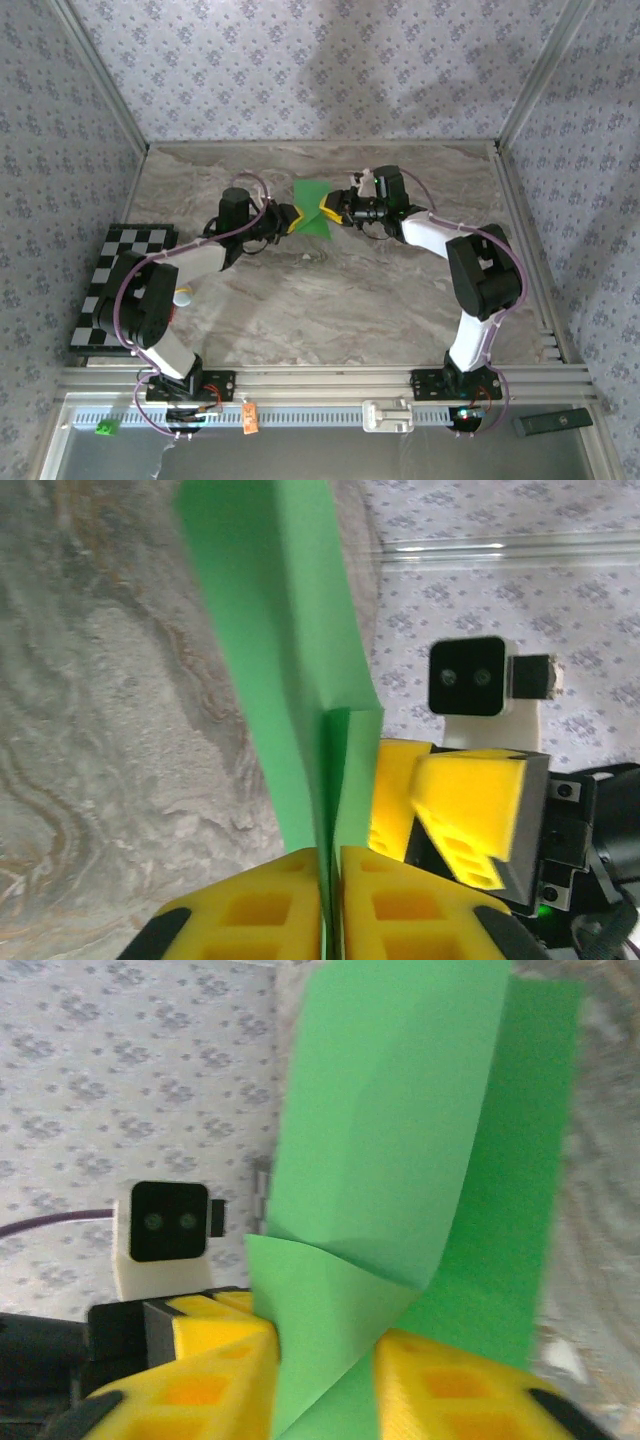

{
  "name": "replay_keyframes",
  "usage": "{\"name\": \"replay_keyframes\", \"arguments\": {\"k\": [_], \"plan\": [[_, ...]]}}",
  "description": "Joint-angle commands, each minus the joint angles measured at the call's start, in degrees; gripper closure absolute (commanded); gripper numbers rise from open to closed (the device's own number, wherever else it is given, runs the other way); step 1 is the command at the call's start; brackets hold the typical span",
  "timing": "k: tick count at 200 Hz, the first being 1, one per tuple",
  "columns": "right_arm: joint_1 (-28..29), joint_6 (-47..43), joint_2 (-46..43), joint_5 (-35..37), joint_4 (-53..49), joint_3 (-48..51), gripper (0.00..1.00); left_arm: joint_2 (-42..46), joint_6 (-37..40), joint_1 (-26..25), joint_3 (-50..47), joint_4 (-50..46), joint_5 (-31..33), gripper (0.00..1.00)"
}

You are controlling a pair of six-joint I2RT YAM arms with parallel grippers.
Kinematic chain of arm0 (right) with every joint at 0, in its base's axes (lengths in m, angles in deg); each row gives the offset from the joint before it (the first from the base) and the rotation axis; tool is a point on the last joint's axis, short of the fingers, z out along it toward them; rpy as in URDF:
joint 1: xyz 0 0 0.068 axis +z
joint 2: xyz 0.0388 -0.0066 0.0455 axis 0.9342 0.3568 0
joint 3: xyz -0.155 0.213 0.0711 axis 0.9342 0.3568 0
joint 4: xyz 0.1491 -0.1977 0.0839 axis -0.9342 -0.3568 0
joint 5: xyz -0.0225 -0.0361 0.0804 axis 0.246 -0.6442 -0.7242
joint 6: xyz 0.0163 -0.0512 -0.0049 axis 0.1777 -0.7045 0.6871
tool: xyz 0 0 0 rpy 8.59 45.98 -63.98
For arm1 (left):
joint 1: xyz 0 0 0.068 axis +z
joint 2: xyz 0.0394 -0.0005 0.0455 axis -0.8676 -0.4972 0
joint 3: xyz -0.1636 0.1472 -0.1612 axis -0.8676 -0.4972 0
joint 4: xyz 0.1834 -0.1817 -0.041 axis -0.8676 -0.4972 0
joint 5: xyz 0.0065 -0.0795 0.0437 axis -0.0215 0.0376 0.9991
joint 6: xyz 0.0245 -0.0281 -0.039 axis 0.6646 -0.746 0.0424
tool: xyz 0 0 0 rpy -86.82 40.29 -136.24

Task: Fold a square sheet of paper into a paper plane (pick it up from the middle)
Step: Turn over the paper at the center of the table.

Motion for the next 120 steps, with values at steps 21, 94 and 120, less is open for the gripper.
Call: {"name": "replay_keyframes", "arguments": {"k": [21, 94, 120], "plan": [[-4.1, -13.5, -7.0, 12.1, -18.4, 0.5, 0.53, 1.0, 11.6, 1.3, 5.2, -20.1, 4.5, 0.95], [-6.0, -27.6, -14.4, 30.8, -33.1, -1.8, 0.28, -2.5, 41.4, -4.1, 27.8, -65.9, 40.3, 0.96], [-6.3, -27.4, -15.4, 33.3, -33.4, -1.2, 0.25, -8.3, 45.9, -8.3, 37.5, -78.6, 58.1, 0.96]]}}
